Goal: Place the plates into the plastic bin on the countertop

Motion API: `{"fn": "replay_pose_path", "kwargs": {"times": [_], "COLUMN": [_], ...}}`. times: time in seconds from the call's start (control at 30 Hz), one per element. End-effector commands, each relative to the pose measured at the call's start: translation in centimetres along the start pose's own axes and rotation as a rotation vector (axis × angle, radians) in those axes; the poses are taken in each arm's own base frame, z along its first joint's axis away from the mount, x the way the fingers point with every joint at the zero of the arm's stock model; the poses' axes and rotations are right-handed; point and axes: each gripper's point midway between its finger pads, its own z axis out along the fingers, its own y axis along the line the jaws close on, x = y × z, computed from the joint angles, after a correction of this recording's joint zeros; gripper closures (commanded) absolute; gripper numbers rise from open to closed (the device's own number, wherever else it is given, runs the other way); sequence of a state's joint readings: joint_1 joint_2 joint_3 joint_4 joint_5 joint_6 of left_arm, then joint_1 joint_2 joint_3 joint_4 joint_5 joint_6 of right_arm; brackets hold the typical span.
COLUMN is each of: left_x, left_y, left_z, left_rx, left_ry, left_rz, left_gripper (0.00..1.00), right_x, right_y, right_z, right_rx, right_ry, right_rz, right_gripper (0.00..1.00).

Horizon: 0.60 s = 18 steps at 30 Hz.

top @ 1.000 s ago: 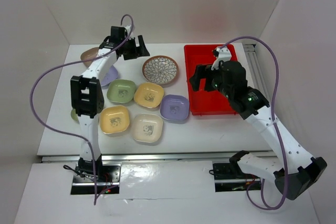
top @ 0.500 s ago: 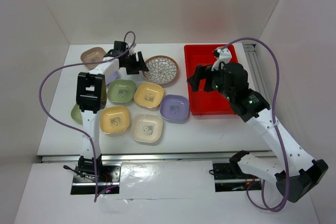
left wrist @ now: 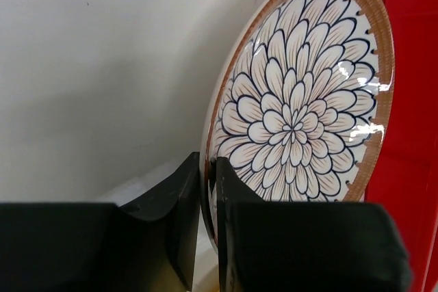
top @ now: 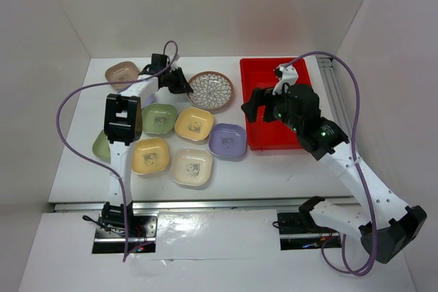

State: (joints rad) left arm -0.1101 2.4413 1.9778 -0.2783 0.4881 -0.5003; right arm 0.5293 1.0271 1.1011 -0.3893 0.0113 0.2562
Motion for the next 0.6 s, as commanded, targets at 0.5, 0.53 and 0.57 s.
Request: {"fn": "replay_pose_path", "kwargs": {"times": [0.5,0.53,0.57], "left_x": [-14.2,-14.2,-14.1], "left_y": [-14.4,-15.2,-15.8], "left_z": [-20.2,-21.0,-21.8], "left_rx": [0.212,0.229,0.237], "left_ry": [-0.473,-0.472,-0.474], "left_rz": [0.146,0.168,0.187], "left_gripper": [1.00,1.00,1.00], "right_x": [3.0,3.1,2.3], "right_y": [1.6,1.7,2.0], "right_z": [5.8,5.9,6.1], "right_rx": [-0.121,-0.134,-0.146], "right_ry": [-0.049,-0.056,-0.095], "right_rz": [0.031,0.030,0.029], "right_gripper": [0.00,0.00,0.00]}}
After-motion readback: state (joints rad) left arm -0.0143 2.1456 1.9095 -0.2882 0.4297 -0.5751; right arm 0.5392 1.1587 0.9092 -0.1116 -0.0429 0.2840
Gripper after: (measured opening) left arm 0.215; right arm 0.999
